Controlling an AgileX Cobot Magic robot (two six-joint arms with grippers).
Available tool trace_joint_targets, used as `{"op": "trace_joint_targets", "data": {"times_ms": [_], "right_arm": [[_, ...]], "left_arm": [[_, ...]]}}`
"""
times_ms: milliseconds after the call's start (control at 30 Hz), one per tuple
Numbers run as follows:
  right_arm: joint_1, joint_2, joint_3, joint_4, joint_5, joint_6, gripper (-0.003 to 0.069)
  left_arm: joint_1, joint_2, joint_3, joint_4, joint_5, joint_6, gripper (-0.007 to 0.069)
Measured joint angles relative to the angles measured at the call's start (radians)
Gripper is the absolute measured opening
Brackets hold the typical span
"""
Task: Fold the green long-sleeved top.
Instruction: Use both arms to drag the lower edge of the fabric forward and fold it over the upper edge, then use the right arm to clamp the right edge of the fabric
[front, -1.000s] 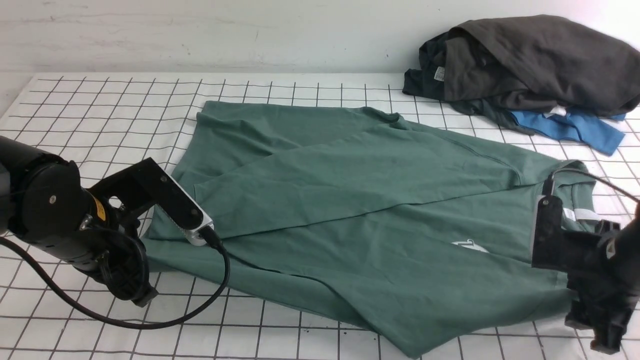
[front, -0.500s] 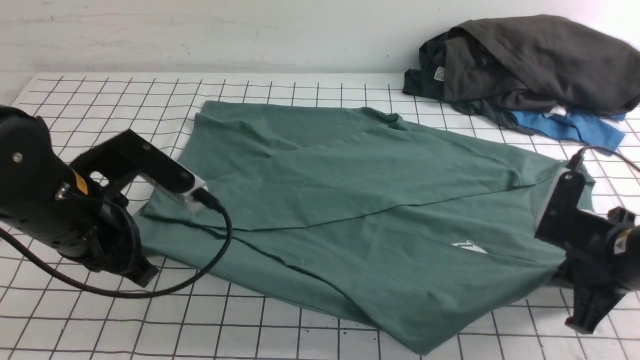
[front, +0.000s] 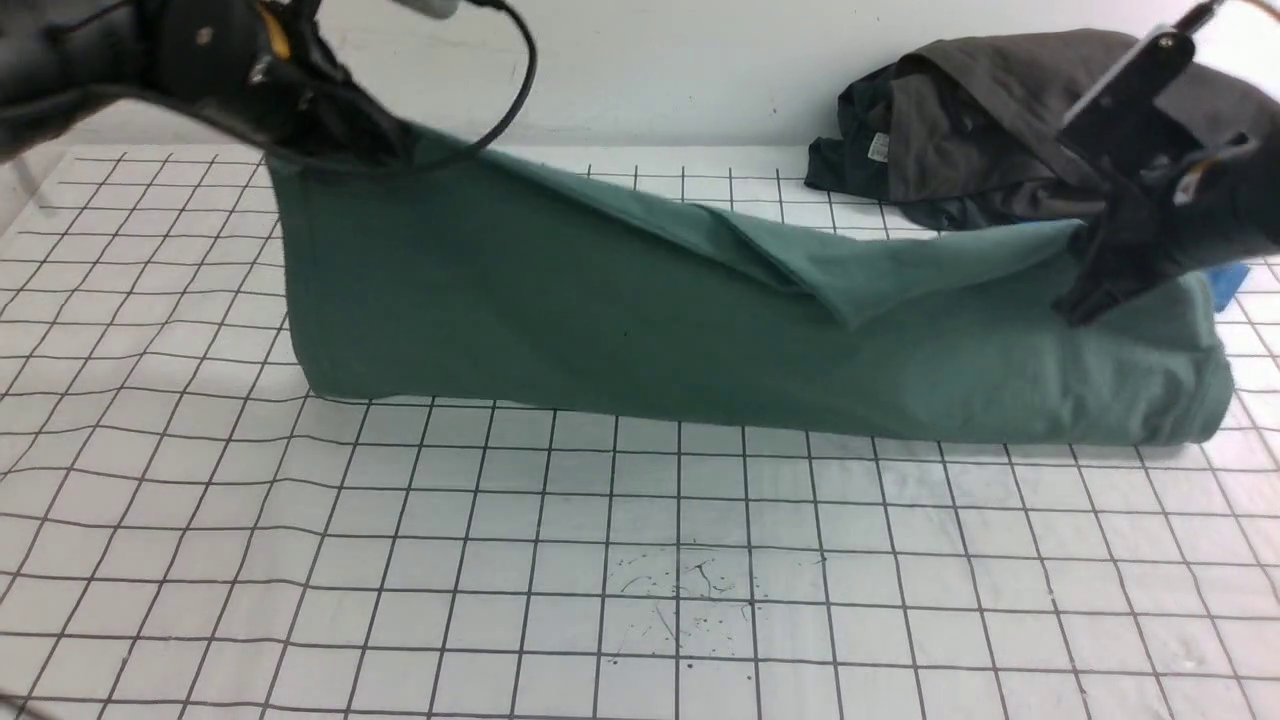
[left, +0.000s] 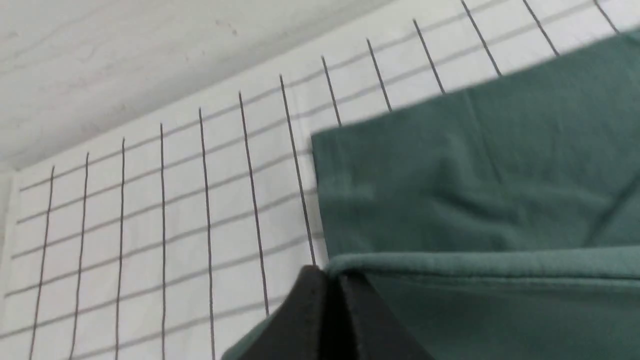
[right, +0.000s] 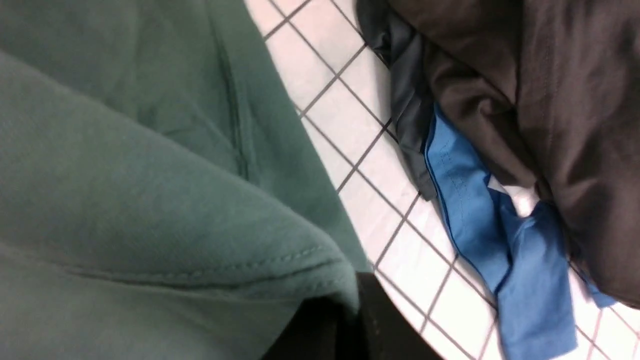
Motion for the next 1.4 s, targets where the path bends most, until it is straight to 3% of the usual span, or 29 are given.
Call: {"op": "trace_joint_targets", "data": {"times_ms": [100, 167, 200, 233, 267, 300, 400, 433, 567, 667, 700, 733, 800, 833, 867, 933, 967, 1067, 1200, 1333, 1400], "right_arm": [[0.000, 0.133, -0.174, 0.040, 0.096, 0.094, 0.0024], [0.000, 0.238, -0.317, 0.054, 0.171, 0.190, 0.0082], [0.000, 0.238, -0.328, 0.054, 0.178, 0.190, 0.0089], [0.000, 0.300, -0.411, 0.055, 0.233, 0.265, 0.0152], [0.000, 0.305, -0.420, 0.055, 0.241, 0.273, 0.0160], [0.000, 0.338, -0.490, 0.055, 0.302, 0.337, 0.0228], [0.000, 0.360, -0.572, 0.058, 0.414, 0.398, 0.0312], [0.000, 0.356, -0.600, 0.074, 0.450, 0.403, 0.0322], [0.010, 0.348, -0.620, 0.187, 0.509, 0.299, 0.0269], [0.056, 0.372, -0.605, 0.407, 0.571, 0.066, 0.0082], [0.059, 0.375, -0.604, 0.417, 0.571, 0.053, 0.0082], [0.084, 0.405, -0.597, 0.480, 0.573, -0.030, 0.0027], [0.107, 0.437, -0.594, 0.519, 0.571, -0.101, 0.0006], [0.133, 0.493, -0.591, 0.551, 0.541, -0.186, -0.0007], [0.135, 0.498, -0.591, 0.554, 0.528, -0.195, -0.0008], [0.153, 0.521, -0.592, 0.570, 0.387, -0.285, -0.0012], [0.156, 0.526, -0.592, 0.572, 0.370, -0.294, -0.0012], [0.166, 0.559, -0.590, 0.626, 0.089, -0.290, -0.0013], [0.130, 0.572, -0.587, 0.741, -0.176, -0.175, -0.0005], [0.064, 0.552, -0.587, 0.821, -0.201, -0.090, 0.0046], [0.012, 0.511, -0.586, 0.826, -0.098, -0.064, 0.0096]], "left_arm": [[0.000, 0.187, -0.211, 0.063, 0.043, -0.065, 0.0020], [0.000, 0.331, -0.406, 0.097, 0.111, -0.083, 0.0083], [0.000, 0.343, -0.406, 0.099, 0.118, -0.083, 0.0090], [0.002, 0.442, -0.547, 0.111, 0.172, -0.084, 0.0171], [0.002, 0.442, -0.562, 0.112, 0.177, -0.085, 0.0171], [0.009, 0.509, -0.668, 0.111, 0.229, -0.090, 0.0255], [0.024, 0.572, -0.781, 0.067, 0.314, -0.091, 0.0396], [0.033, 0.580, -0.808, 0.024, 0.365, -0.069, 0.0449], [0.048, 0.580, -0.828, -0.085, 0.469, 0.048, 0.0493], [0.047, 0.582, -0.830, -0.254, 0.623, 0.242, 0.0430], [0.047, 0.582, -0.830, -0.254, 0.623, 0.242, 0.0430], [0.047, 0.585, -0.830, -0.309, 0.642, 0.289, 0.0369], [0.046, 0.585, -0.830, -0.361, 0.645, 0.320, 0.0315], [0.046, 0.585, -0.830, -0.415, 0.646, 0.339, 0.0230], [0.046, 0.585, -0.830, -0.427, 0.646, 0.342, 0.0210], [0.045, 0.585, -0.830, -0.483, 0.648, 0.349, 0.0094], [0.045, 0.585, -0.830, -0.487, 0.648, 0.350, 0.0094], [0.037, 0.577, -0.830, -0.512, 0.653, 0.357, 0.0008], [0.028, 0.526, -0.830, -0.518, 0.656, 0.357, -0.0007], [0.027, 0.460, -0.830, -0.522, 0.659, 0.358, -0.0007], [0.027, 0.400, -0.813, -0.521, 0.659, 0.358, -0.0007]]}}
